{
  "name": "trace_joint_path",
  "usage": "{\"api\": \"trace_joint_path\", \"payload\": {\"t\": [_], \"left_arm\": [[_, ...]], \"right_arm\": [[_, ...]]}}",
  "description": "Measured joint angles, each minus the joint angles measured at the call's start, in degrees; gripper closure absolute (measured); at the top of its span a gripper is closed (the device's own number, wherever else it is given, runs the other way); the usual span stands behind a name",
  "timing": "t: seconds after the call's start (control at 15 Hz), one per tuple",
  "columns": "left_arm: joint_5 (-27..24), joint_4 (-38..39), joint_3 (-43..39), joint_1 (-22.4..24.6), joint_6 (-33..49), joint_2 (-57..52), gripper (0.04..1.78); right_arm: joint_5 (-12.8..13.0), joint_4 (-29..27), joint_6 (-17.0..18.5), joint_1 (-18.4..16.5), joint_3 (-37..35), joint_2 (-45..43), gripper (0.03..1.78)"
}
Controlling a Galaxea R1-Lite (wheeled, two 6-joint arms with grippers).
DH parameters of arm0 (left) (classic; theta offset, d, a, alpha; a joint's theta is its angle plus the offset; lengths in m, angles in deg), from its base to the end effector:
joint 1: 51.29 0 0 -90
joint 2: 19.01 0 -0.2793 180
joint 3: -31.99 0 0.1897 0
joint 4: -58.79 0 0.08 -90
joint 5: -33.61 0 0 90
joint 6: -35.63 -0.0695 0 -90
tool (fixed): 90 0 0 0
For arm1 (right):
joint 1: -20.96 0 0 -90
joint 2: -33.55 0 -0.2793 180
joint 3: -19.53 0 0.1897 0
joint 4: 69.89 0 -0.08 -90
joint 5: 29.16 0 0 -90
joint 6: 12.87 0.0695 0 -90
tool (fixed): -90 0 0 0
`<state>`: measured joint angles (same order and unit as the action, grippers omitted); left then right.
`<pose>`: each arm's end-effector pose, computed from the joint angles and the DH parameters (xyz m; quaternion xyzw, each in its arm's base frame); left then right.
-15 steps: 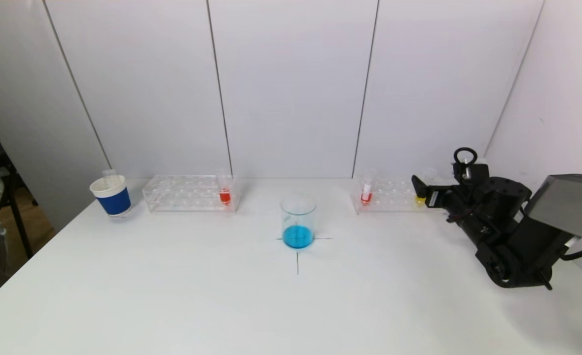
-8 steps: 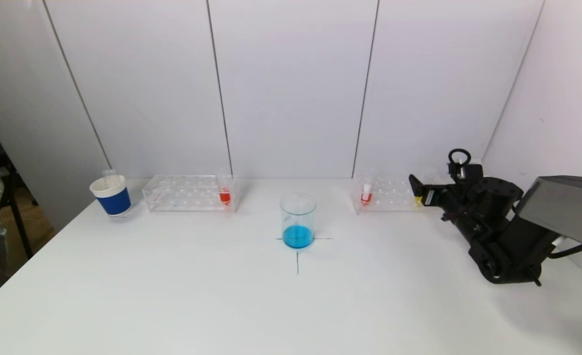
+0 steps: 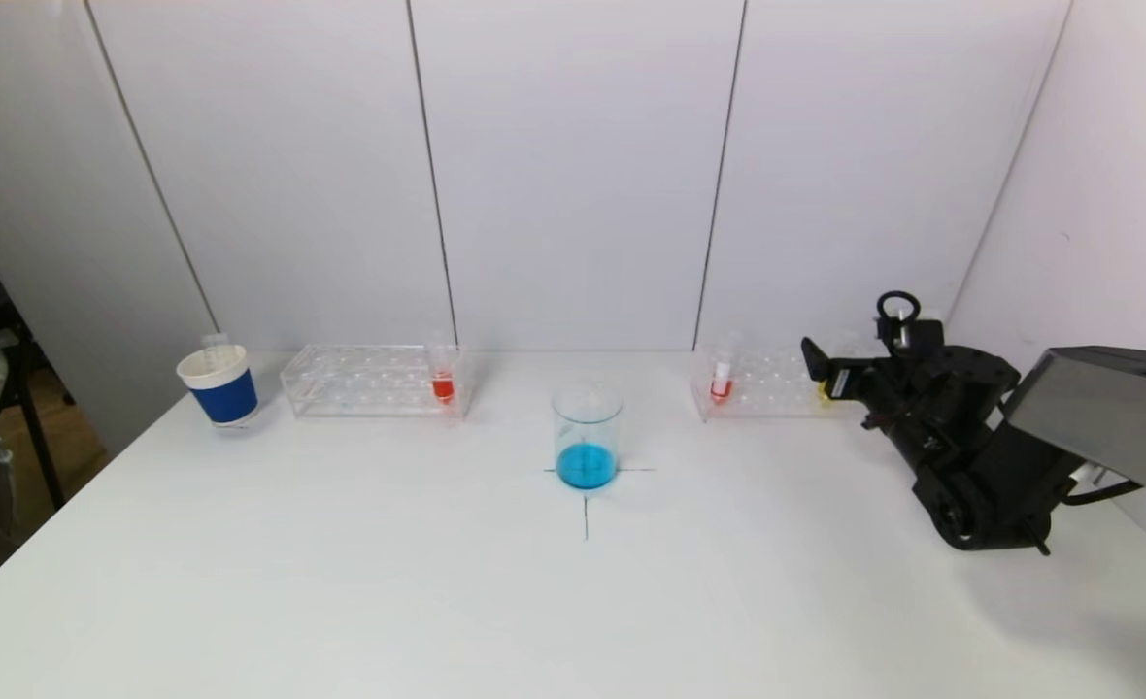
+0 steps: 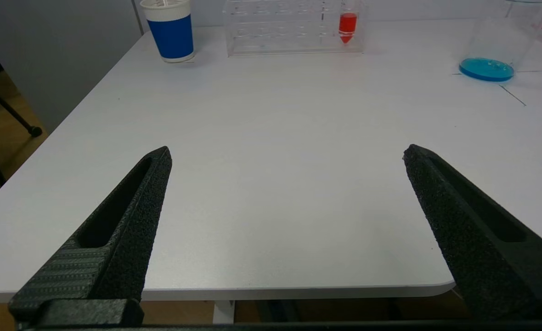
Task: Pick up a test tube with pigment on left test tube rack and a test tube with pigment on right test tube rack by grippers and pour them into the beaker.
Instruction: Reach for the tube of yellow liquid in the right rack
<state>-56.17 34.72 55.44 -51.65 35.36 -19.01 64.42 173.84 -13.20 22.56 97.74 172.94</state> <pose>0.0442 0.0000 0.0739 0.0024 0.0054 -0.0012 1.0000 0.4526 0.0083 0.0222 -0.0019 -0.0222 -0.0173 0.9996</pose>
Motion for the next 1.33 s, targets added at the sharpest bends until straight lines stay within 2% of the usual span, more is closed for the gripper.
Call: {"api": "trace_joint_path", "payload": {"t": [1.33], "left_arm": [[0.0, 0.0, 0.0, 0.0, 0.0, 0.0, 0.06]], "right_arm": [[0.0, 0.0, -0.3, 0.0, 3.3, 3.0, 0.04]]}}
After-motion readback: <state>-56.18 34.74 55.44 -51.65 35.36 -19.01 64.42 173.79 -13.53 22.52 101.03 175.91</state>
